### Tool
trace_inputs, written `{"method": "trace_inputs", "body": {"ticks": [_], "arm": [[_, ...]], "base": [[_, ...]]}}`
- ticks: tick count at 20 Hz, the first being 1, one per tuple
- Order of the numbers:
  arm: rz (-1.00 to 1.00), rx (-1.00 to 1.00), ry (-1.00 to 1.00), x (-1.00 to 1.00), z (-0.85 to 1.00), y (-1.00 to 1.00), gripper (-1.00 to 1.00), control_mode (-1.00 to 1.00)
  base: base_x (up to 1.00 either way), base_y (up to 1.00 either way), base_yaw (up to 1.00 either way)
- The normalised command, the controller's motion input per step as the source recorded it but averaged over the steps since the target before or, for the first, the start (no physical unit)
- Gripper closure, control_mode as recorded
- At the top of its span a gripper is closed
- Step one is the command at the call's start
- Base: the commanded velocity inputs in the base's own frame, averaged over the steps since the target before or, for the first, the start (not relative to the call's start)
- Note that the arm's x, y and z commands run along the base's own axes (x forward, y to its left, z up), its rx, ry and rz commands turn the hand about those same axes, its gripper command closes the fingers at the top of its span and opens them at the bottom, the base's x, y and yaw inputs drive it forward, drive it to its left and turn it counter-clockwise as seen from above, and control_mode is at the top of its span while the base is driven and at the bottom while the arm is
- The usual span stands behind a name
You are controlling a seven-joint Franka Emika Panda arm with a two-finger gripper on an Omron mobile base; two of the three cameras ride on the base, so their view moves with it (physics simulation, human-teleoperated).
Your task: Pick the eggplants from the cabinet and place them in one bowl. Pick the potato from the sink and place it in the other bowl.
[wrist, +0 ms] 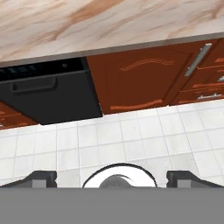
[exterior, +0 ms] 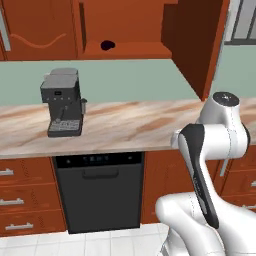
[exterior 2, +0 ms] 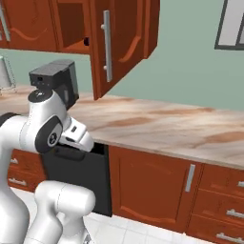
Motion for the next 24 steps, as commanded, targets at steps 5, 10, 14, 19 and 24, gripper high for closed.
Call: {"method": "trace_inputs", "body": {"ticks": [5, 10, 14, 19, 24], "arm": [[0.0, 0.0, 0.0, 0.0, 0.0, 0.0, -1.0, 1.0], [0.0, 0.0, 0.0, 0.0, 0.0, 0.0, -1.0, 1.0], [0.0, 0.0, 0.0, 0.0, 0.0, 0.0, -1.0, 1.0], [0.0, 0.0, 0.0, 0.0, 0.0, 0.0, -1.0, 1.0], [0.0, 0.0, 0.0, 0.0, 0.0, 0.0, -1.0, 1.0]], "base": [[0.14, 0.52, -0.29], [0.09, 0.55, -0.21], [0.13, 0.52, -0.19], [0.29, 0.39, 0.01], [0.38, 0.24, 0.11]]}}
